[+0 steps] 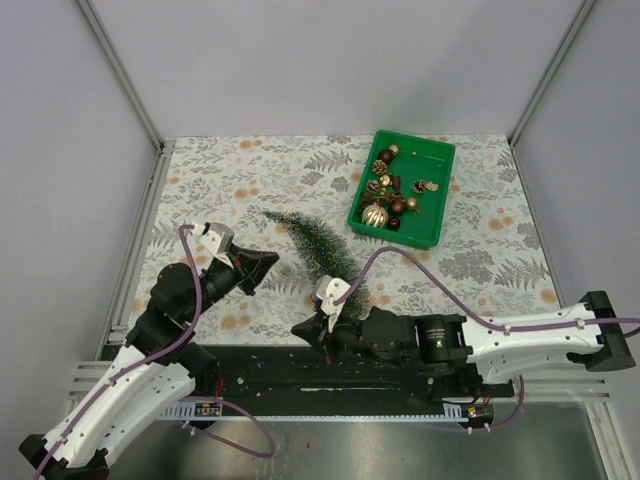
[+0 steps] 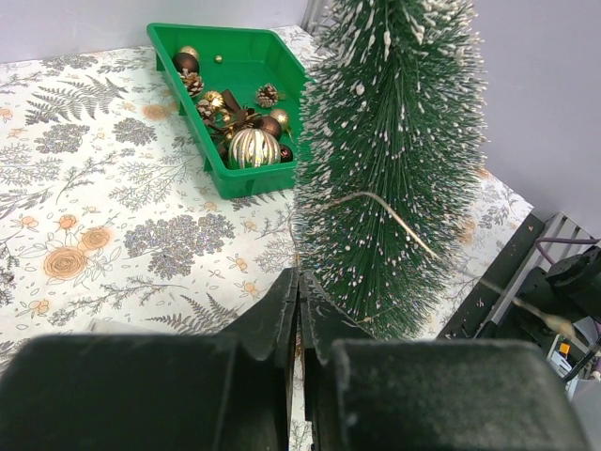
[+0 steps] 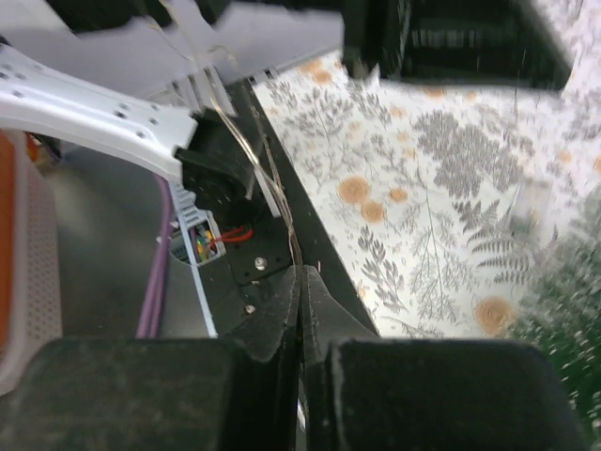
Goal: Decorate the small christmas tree
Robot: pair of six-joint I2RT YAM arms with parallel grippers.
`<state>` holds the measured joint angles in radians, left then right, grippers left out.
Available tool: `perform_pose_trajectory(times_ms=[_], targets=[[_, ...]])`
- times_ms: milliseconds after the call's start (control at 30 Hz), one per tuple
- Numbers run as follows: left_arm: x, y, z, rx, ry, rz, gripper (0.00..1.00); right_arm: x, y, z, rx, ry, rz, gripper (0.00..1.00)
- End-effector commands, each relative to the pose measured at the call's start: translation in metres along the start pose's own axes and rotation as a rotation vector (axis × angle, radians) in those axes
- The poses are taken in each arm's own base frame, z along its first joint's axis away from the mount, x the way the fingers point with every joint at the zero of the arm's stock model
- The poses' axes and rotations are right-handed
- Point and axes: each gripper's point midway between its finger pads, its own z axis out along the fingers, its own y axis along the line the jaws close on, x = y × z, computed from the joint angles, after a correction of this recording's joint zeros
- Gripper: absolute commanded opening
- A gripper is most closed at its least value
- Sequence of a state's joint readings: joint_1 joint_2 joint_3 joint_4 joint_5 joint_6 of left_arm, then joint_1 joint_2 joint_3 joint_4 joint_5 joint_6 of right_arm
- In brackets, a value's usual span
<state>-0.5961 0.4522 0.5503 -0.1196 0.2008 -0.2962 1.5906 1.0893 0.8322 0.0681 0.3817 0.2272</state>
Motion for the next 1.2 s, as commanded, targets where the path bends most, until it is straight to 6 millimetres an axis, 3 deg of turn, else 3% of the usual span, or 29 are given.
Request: perform_pose_trajectory(times_ms=[0,300,467,633,900,1167], targets=[[-0.006,0.004,-0.002,-0.019,-0.039,-0.014,0.07,-0.054,0.003,-0.019,0.026,0.007,-0.167,0.00],[0.003,0.006,-0.001,-0.024,-0.032,-0.035,0.08,-0.160,-0.010,-0.035,0.158,-0.114,-0.447,0.00],[0.007,0.006,-0.001,-0.024,-0.029,-0.056,0.08,-0.197,-0.022,-0.028,0.200,-0.146,-0.524,0.00],[0.008,0.006,-0.001,-0.022,-0.028,-0.064,0.08,-0.233,-0.054,-0.017,0.186,-0.186,-0.474,0.00],[0.005,0.007,-0.001,-0.023,-0.045,-0.068,0.08,-0.255,-0.085,0.015,0.095,-0.089,-0.449,0.00],[0.014,0.016,0.004,-0.065,-0.038,-0.100,0.09,-0.261,-0.139,0.041,0.233,-0.050,-0.520,0.00]])
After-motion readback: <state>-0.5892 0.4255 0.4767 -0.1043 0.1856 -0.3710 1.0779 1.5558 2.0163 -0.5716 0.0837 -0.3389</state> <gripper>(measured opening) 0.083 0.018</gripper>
